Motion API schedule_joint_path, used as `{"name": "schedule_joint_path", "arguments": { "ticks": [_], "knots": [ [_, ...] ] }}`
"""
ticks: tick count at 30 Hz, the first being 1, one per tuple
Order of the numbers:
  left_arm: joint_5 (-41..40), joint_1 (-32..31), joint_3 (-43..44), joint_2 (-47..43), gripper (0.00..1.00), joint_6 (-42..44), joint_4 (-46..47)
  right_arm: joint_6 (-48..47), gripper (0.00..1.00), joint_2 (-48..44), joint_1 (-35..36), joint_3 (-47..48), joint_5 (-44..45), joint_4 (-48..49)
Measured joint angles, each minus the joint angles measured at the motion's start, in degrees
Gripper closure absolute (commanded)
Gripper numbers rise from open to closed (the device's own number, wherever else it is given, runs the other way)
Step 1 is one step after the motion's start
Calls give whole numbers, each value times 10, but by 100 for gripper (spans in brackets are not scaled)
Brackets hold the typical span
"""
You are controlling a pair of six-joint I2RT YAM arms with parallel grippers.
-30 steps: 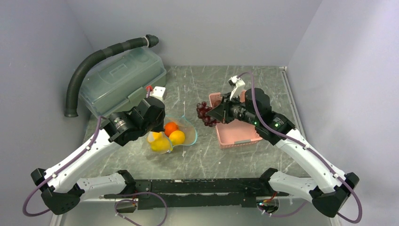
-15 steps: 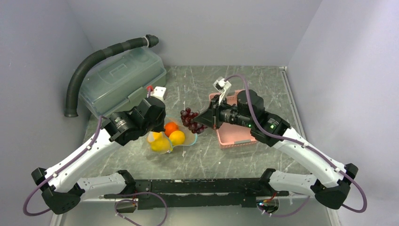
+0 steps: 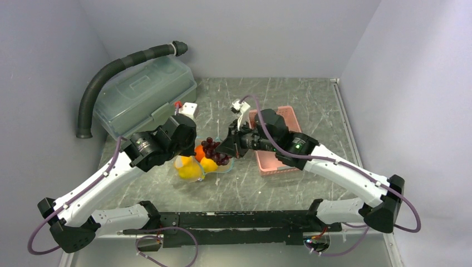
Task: Place the food in the zip-top bag and seal the zipper
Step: Place the fake fruit in the zipper food storage bag.
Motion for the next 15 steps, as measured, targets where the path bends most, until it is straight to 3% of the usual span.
{"name": "schedule_joint_path", "arguments": {
  "ticks": [15],
  "knots": [
    [5, 0, 0, 0, 91, 0, 0, -11, 100, 126, 31, 0, 24, 23]
  ]
}}
